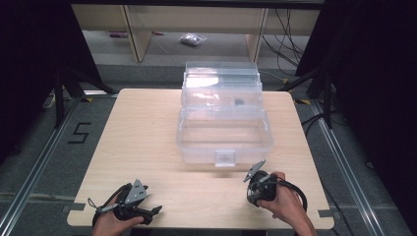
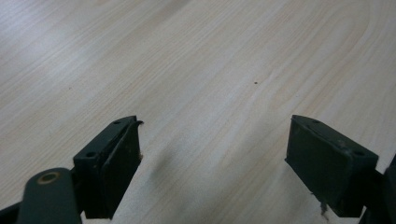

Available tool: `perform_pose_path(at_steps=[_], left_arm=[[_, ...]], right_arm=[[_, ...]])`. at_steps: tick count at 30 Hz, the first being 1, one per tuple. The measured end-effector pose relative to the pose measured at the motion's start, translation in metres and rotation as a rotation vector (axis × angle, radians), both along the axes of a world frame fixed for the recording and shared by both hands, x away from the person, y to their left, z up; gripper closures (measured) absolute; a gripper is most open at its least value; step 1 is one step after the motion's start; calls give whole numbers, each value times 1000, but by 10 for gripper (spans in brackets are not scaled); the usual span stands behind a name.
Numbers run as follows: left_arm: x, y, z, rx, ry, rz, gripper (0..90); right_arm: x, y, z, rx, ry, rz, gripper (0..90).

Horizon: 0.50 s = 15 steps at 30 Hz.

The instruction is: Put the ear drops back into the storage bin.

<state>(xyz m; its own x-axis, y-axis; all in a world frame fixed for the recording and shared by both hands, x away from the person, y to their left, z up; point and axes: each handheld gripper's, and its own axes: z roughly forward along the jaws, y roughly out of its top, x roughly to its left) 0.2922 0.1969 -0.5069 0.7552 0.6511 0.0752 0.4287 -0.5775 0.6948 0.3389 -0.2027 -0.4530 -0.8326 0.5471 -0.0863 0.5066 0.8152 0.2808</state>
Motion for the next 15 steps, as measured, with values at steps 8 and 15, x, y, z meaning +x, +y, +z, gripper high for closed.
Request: perform_pose_path(at_steps=[8, 15], left_arm=[[0, 0, 0, 1, 0, 2, 173], [0, 0, 0, 1, 1, -4, 173]], right_arm=[[-2, 2, 4, 0, -4, 5, 600], [-3, -1, 13, 15, -19, -1, 601]])
